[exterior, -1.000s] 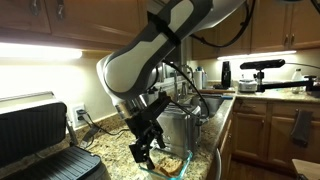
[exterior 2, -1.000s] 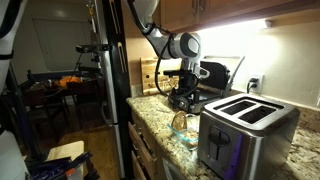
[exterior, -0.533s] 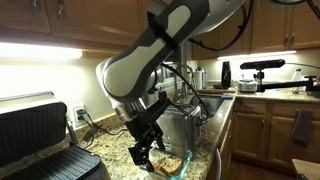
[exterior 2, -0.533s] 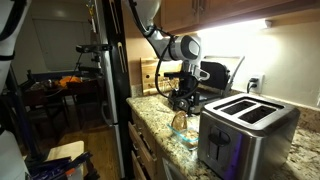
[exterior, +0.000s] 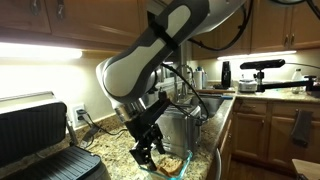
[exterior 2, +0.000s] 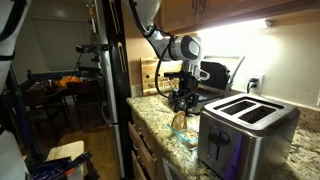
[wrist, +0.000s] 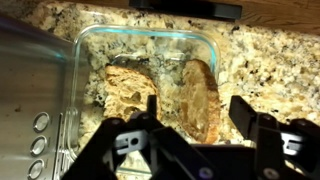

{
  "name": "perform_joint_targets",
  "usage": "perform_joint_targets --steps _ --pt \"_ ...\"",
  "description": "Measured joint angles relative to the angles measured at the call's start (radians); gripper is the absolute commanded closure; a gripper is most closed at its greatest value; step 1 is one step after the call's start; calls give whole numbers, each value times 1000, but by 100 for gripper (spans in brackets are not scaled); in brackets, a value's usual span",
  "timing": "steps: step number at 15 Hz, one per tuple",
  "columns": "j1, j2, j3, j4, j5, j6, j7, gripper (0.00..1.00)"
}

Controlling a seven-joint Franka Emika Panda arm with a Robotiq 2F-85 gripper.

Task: Place one slice of bread in the left slot of the toaster

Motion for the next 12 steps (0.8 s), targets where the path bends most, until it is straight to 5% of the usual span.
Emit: perform_joint_targets --steps 5,12 --pt "0 0 0 0 1 0 1 0" --pt "0 18 0 3 1 0 3 0"
